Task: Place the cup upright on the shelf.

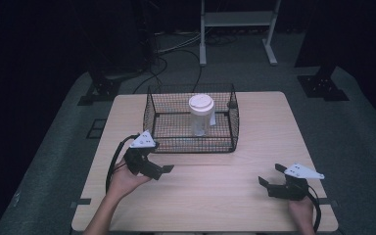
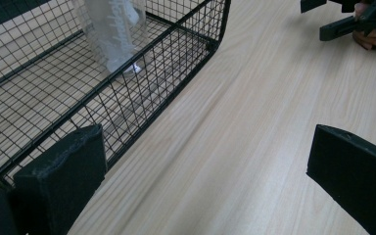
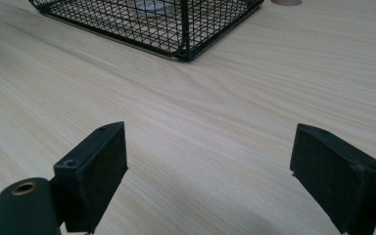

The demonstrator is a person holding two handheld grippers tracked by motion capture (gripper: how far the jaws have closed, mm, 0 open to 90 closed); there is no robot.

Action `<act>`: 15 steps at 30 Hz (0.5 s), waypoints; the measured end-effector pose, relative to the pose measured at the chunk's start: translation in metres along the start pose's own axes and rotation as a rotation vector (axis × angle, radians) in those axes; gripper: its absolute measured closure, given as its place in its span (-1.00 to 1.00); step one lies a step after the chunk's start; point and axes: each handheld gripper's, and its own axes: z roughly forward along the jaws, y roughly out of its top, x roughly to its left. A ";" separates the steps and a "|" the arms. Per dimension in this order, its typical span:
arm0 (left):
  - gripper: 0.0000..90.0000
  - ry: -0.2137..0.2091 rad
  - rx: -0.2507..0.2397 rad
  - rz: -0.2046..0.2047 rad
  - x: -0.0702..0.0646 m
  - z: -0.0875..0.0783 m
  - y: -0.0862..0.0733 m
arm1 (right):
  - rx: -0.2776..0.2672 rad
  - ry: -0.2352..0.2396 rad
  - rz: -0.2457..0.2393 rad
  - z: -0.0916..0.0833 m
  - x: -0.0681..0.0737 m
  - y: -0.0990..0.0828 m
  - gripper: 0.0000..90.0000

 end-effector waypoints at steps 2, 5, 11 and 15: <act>-0.99 0.003 0.002 -0.002 0.000 0.000 -0.003 | 0.000 0.000 0.001 0.000 0.000 0.000 -0.71; -0.99 0.006 0.005 -0.007 0.000 0.000 -0.007 | 0.000 -0.001 0.000 0.000 0.000 0.000 -0.71; -0.99 0.008 0.003 -0.012 -0.002 -0.001 -0.015 | 0.000 -0.001 0.001 0.000 0.000 0.000 -0.71; -0.99 0.014 0.010 -0.011 -0.003 -0.001 -0.020 | 0.000 -0.001 0.000 0.000 0.000 0.000 -0.71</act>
